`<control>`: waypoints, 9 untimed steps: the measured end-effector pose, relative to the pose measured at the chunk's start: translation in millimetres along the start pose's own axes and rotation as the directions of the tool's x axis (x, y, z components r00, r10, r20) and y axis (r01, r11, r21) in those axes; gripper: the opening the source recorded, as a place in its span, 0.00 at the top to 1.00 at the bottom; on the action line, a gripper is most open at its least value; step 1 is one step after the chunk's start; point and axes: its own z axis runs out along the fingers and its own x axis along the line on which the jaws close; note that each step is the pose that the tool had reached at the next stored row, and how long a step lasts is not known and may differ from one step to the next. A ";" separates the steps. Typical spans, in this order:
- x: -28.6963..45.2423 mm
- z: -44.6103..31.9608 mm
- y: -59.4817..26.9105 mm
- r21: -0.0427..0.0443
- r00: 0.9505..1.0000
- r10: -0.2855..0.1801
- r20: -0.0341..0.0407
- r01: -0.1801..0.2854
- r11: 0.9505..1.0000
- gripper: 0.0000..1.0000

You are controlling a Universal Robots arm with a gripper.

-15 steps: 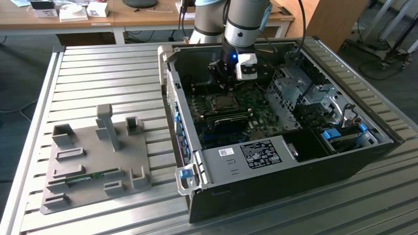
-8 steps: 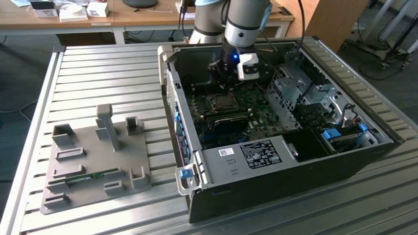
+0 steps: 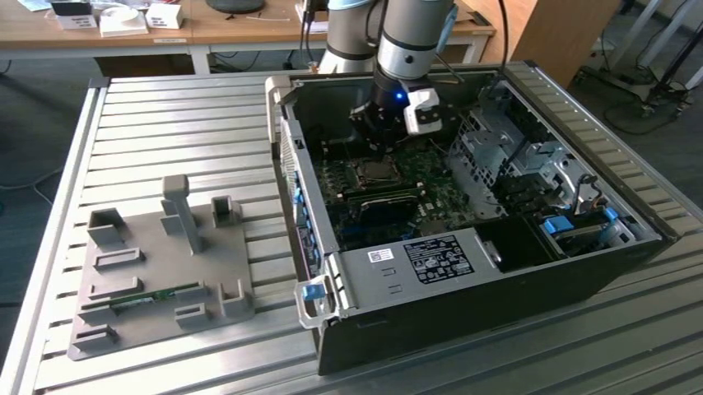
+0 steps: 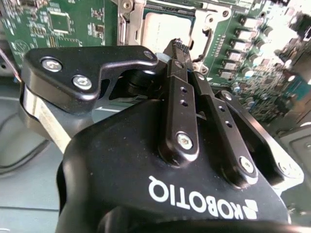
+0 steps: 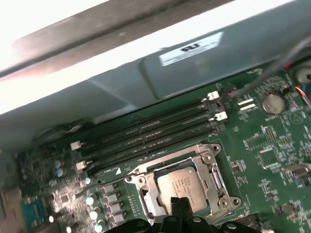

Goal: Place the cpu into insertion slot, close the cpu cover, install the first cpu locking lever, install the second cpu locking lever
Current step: 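Close the cpu cover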

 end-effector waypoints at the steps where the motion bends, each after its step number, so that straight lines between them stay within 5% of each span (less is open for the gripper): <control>1: 0.0 0.1 0.0 0.000 1.000 -0.018 -0.001 0.018 1.000 0.89; 9: 0.0 0.8 0.0 -0.001 0.990 -0.138 0.001 0.138 0.990 0.89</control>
